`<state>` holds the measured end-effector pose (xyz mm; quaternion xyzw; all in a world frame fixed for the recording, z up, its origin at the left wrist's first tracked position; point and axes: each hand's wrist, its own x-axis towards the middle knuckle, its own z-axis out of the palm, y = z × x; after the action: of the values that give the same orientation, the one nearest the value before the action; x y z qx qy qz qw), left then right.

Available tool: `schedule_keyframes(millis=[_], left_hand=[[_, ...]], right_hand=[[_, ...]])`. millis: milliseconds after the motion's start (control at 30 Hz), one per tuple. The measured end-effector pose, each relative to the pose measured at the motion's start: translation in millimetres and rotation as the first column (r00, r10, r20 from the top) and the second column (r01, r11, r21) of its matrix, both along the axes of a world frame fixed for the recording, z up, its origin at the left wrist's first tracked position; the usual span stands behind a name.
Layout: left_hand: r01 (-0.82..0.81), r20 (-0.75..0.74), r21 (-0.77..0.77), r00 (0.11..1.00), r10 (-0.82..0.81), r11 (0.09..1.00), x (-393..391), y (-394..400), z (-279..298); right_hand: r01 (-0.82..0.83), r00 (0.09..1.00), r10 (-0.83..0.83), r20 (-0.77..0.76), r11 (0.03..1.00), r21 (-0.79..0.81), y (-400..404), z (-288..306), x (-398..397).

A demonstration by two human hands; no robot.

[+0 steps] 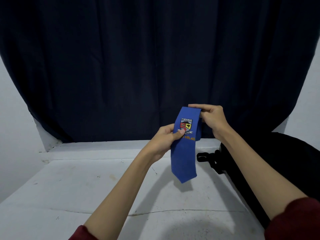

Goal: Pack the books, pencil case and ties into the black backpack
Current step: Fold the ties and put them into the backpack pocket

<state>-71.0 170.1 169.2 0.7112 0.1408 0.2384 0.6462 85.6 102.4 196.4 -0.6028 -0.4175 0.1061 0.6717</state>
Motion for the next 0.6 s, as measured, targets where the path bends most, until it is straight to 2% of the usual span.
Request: schedule_keyframes(millis=[167, 300, 433, 533, 600], left_hand=[[-0.097, 0.176, -0.005, 0.980, 0.096, 0.995, 3, 0, 7], [-0.226, 0.179, 0.011, 0.959, 0.220, 0.974, 6, 4, 11], [-0.297, 0.202, 0.039, 0.938, 0.283, 0.954, 8, 6, 8], [-0.280, 0.205, -0.036, 0.938, 0.281, 0.959, 9, 8, 8], [-0.250, 0.217, -0.119, 0.938, 0.271, 0.961, 9, 8, 8]], right_hand=[[-0.073, 0.997, 0.074, 0.003, 0.992, -0.106, -3, -14, -3], [-0.195, 0.981, 0.189, -0.049, 0.966, -0.169, -4, -30, -12], [-0.309, 0.950, 0.296, -0.102, 0.936, -0.167, -6, -35, -16], [-0.365, 0.926, 0.344, -0.155, 0.922, -0.132, -8, -35, -18], [-0.429, 0.878, 0.407, -0.252, 0.903, -0.034, -9, -36, -22]])
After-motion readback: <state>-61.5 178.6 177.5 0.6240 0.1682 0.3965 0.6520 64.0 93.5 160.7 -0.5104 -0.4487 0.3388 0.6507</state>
